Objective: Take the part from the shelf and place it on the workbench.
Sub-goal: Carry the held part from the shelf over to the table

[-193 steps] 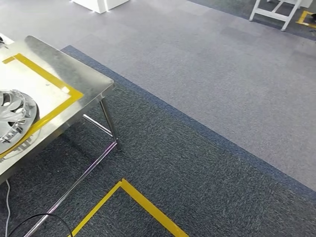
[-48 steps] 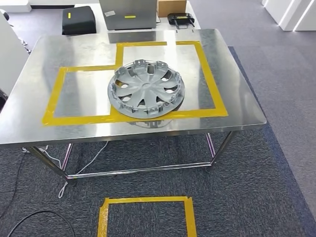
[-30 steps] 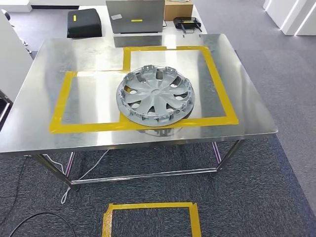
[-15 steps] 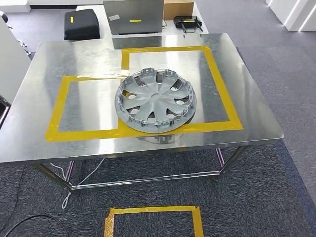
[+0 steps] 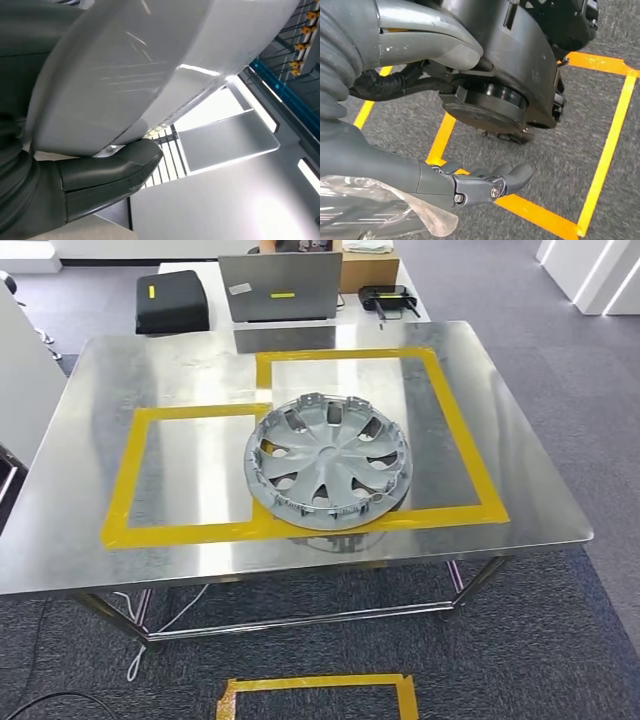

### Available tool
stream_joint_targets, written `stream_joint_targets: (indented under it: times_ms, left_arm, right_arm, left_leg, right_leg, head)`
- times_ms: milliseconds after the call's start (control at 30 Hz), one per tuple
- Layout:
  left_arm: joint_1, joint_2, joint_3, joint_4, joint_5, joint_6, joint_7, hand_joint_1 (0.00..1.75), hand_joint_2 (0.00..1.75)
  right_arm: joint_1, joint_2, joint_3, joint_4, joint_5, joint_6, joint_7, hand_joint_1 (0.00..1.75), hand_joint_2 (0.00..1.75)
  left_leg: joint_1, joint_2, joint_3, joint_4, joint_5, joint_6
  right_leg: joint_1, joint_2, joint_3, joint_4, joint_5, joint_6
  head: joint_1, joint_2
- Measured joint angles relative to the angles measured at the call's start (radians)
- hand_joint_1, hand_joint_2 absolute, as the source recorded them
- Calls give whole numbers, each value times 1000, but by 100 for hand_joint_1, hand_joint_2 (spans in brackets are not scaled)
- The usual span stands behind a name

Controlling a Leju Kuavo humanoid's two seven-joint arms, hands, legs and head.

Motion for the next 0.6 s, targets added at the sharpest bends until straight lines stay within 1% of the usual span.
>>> stream_joint_targets:
  times_ms: [33,67,100,133,167,200,233,267,300,333,367,400,433,500,533,567,600]
  left_arm:
    - [1,0,0,0,-2,0,1,175,175]
    - [1,-1,0,0,-2,0,2,175,175]
    - [1,-2,0,0,-2,0,2,175,175]
    - [2,-3,0,0,-2,0,2,175,175]
    - [2,-3,0,0,-2,0,2,175,175]
    - [3,-4,0,0,-2,0,2,175,175]
    - [3,-4,0,0,-2,0,2,175,175]
    - [3,-4,0,0,-2,-1,2,175,175]
    - [3,-5,0,0,-3,-2,2,175,175]
    - [3,-5,0,0,-6,-5,4,175,175]
    - [3,-5,1,0,-11,-8,9,175,175]
    - [3,-5,1,1,-18,-12,15,175,175]
    - [3,-4,1,1,-26,-16,23,175,175]
    - [3,-3,3,1,-41,-27,39,175,175]
    - [3,-1,4,1,-48,-33,48,175,175]
    - [3,1,7,1,-55,-40,56,175,175]
    - [4,3,11,1,-61,-47,65,175,175]
  right_arm:
    - [-1,0,0,0,0,0,1,0,175]
    - [-1,0,1,0,0,0,1,0,175]
    - [-2,0,1,0,0,0,2,0,175]
    - [-2,0,1,1,0,0,2,0,175]
    - [-2,0,1,1,0,0,2,0,175]
    - [-2,0,1,1,0,0,3,0,175]
    - [-2,0,1,1,0,0,3,0,175]
    - [-1,0,1,1,0,0,3,0,175]
    - [-2,0,1,1,1,0,3,0,175]
    - [-2,0,0,1,3,1,4,0,175]
    - [-3,0,0,2,7,2,6,0,175]
    - [-4,0,0,2,11,3,8,0,175]
    - [-5,0,0,3,15,4,9,0,175]
    - [-8,0,-1,7,24,7,1,0,175]
    - [-12,0,-3,10,29,10,-8,0,175]
    - [-17,0,-4,14,35,14,-17,0,175]
    - [-23,0,-5,20,41,18,-27,0,175]
  left_leg:
    - [1,1,6,-3,-2,7]
    - [1,2,11,-5,-5,14]
    - [-1,3,14,-5,-9,19]
    - [-3,3,16,-5,-13,23]
    - [-5,3,21,-4,-18,25]
    - [-6,2,28,-4,-24,26]
    - [-8,1,37,-4,-32,26]
    - [-9,-1,50,-5,-40,25]
    - [-10,-1,60,-5,-49,24]
    - [-11,-2,67,-5,-57,20]
    - [-11,-3,71,-6,-63,15]
    - [-10,-3,72,-7,-67,10]
    - [-10,-3,74,-10,-70,3]
    - [-8,-2,80,-9,-78,-7]
    - [-8,-1,76,10,-89,-12]
    - [-8,0,61,46,-106,-17]
    - [-7,0,29,105,-129,-21]
  right_leg:
    - [-1,0,-12,29,-17,4]
    - [-1,0,-40,82,-42,6]
    - [-1,0,-82,154,-71,7]
    - [-1,1,-132,231,-96,7]
    - [0,1,-175,287,-102,6]
    - [0,1,-201,307,-86,3]
    - [1,1,-208,287,-49,-1]
    - [3,1,-196,231,3,-7]
    - [6,2,-175,168,47,-15]
    - [9,2,-151,111,76,-22]
    - [12,2,-134,73,88,-28]
    - [15,2,-124,57,85,-31]
    - [17,2,-119,49,81,-34]
    - [12,3,-108,36,78,-40]
    - [8,3,-99,28,77,-44]
    - [5,2,-89,21,75,-49]
    - [5,2,-80,19,70,-52]
  head:
    - [2,0]
    - [5,0]
    - [6,0]
    - [8,0]
    - [8,0]
    - [8,0]
    - [8,0]
    - [9,0]
    - [9,0]
    - [6,0]
    - [4,0]
    - [2,0]
    - [1,0]
    - [2,0]
    - [0,0]
    - [-2,0]
    - [-4,0]
